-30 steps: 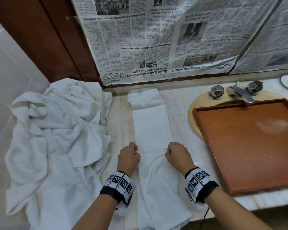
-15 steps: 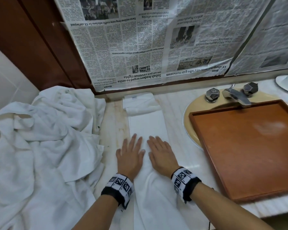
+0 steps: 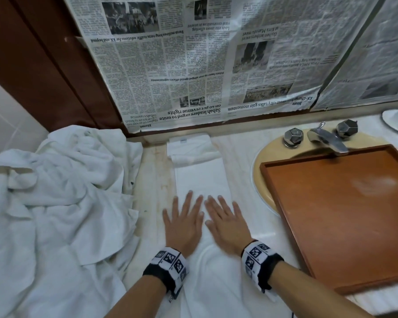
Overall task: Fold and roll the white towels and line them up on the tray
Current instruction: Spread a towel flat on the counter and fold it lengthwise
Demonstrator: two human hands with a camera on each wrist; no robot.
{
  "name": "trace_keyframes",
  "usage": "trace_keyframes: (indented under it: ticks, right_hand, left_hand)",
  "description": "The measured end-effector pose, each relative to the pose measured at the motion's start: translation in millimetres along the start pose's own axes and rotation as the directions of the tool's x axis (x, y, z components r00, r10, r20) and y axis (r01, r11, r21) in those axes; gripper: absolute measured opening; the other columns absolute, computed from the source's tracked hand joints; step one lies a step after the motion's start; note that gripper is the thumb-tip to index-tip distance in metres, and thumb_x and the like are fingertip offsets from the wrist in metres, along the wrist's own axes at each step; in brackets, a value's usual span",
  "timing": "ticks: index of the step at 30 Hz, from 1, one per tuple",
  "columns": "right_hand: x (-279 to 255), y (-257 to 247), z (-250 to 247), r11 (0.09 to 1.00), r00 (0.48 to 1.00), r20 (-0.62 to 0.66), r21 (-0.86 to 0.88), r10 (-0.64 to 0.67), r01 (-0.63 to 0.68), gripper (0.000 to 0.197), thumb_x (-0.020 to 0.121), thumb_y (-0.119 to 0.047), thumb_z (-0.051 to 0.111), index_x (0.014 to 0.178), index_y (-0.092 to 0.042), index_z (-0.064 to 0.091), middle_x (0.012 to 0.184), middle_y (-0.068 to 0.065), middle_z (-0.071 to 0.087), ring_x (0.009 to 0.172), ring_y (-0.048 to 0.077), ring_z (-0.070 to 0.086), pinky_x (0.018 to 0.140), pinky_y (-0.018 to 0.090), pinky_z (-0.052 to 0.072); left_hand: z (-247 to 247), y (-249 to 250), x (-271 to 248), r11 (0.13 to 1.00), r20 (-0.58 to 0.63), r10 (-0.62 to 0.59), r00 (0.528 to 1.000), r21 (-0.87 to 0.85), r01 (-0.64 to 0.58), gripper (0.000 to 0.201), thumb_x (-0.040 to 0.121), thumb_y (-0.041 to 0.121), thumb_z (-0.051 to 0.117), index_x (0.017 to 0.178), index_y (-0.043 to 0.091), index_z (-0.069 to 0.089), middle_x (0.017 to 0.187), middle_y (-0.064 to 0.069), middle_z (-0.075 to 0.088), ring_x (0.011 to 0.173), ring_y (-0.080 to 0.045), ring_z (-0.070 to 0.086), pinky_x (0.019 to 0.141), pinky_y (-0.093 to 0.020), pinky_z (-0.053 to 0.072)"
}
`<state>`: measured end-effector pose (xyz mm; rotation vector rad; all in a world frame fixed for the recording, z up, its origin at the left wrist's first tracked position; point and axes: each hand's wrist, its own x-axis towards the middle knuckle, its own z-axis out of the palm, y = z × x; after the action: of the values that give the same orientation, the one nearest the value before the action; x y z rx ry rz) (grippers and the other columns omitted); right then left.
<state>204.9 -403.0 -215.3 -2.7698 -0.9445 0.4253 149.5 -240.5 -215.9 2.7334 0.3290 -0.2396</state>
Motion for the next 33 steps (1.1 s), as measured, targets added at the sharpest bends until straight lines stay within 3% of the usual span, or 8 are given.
trace_keyframes:
  ticks: [6, 9, 12, 16, 24, 29, 32, 33]
  right_hand:
    - [1, 33, -6, 0.971, 0.97, 0.023, -0.018, 0.241, -0.24, 0.072, 0.088, -0.055, -0.017, 0.155, -0.029, -0.019, 0.158, -0.017, -0.027, 0.149, 0.013, -0.022, 0.121, 0.049, -0.01]
    - [1, 32, -14, 0.964, 0.964, -0.016, 0.019, 0.267, -0.267, 0.074, 0.092, -0.045, -0.006, 0.159, -0.018, 0.007, 0.165, -0.007, -0.001, 0.154, 0.02, 0.001, 0.121, 0.052, 0.004]
    - [22, 11, -19, 0.995, 0.995, -0.001, 0.016, 0.097, -0.097, 0.062, 0.099, -0.042, 0.016, 0.155, -0.019, 0.032, 0.162, -0.005, 0.022, 0.15, 0.022, 0.025, 0.116, 0.057, 0.028]
    - [49, 0, -19, 0.999, 0.997, 0.069, -0.017, -0.029, 0.031, 0.071, 0.093, -0.055, -0.017, 0.158, -0.028, -0.005, 0.157, -0.017, -0.019, 0.152, 0.014, -0.011, 0.123, 0.05, -0.004]
    - [33, 40, -27, 0.954, 0.956, 0.029, 0.055, 0.293, -0.294, 0.059, 0.107, -0.042, 0.012, 0.158, -0.024, -0.011, 0.163, -0.011, -0.017, 0.153, 0.018, -0.012, 0.122, 0.046, -0.006]
    - [-13, 10, -6, 0.998, 0.999, 0.018, -0.046, 0.041, -0.04, 0.056, 0.1, -0.045, 0.031, 0.152, -0.024, 0.039, 0.158, -0.007, 0.034, 0.143, 0.022, 0.04, 0.111, 0.046, 0.018]
    - [-25, 11, 1, 0.999, 0.995, 0.085, -0.008, 0.051, -0.05, 0.058, 0.099, -0.047, 0.031, 0.15, -0.021, 0.043, 0.157, -0.005, 0.037, 0.141, 0.019, 0.043, 0.109, 0.047, 0.022]
    - [-25, 15, 0, 0.997, 0.994, 0.082, -0.01, 0.072, -0.072, 0.06, 0.099, -0.047, 0.028, 0.152, -0.02, 0.04, 0.159, -0.005, 0.033, 0.142, 0.018, 0.04, 0.11, 0.046, 0.021]
  left_hand:
    - [-1, -18, -2, 0.987, 0.015, -0.161, 0.987, 0.024, 0.161, 0.052, 0.101, 0.057, 0.0, 0.151, 0.053, -0.015, 0.159, 0.025, -0.023, 0.152, -0.019, -0.017, 0.12, -0.058, -0.009]
    - [-12, -15, -1, 0.977, -0.012, -0.214, 0.977, -0.014, 0.214, 0.053, 0.104, 0.052, 0.007, 0.154, 0.049, -0.01, 0.163, 0.021, -0.018, 0.153, -0.023, -0.015, 0.119, -0.06, -0.008]
    - [-16, 0, 16, 0.994, -0.023, -0.105, 0.994, -0.018, 0.105, 0.053, 0.105, 0.05, 0.009, 0.155, 0.049, -0.008, 0.162, 0.024, -0.017, 0.153, -0.021, -0.015, 0.119, -0.059, -0.008]
    - [-16, 9, 43, 0.993, 0.052, -0.116, 0.992, 0.0, 0.116, 0.052, 0.106, 0.047, 0.011, 0.154, 0.05, -0.008, 0.163, 0.024, -0.015, 0.153, -0.023, -0.014, 0.119, -0.062, -0.005]
    - [-31, -32, 31, 0.967, 0.047, -0.252, 0.967, -0.027, 0.253, 0.053, 0.105, 0.051, 0.012, 0.155, 0.05, -0.005, 0.165, 0.019, -0.013, 0.153, -0.025, -0.014, 0.12, -0.06, -0.005]
    - [-14, -11, -13, 1.0, 0.104, -0.026, 0.994, 0.017, 0.024, 0.06, 0.092, 0.063, -0.003, 0.152, 0.055, -0.005, 0.163, 0.022, -0.014, 0.154, -0.024, -0.006, 0.119, -0.059, 0.002]
    - [-2, -12, -28, 0.996, 0.147, -0.031, 0.989, 0.091, 0.018, 0.057, 0.101, 0.058, 0.017, 0.156, 0.044, 0.023, 0.165, 0.015, 0.017, 0.15, -0.028, 0.025, 0.115, -0.06, 0.016]
    - [-1, -15, -29, 0.994, 0.112, -0.037, 0.993, 0.111, 0.025, 0.055, 0.102, 0.057, 0.017, 0.156, 0.045, 0.02, 0.165, 0.017, 0.015, 0.15, -0.027, 0.023, 0.115, -0.058, 0.013]
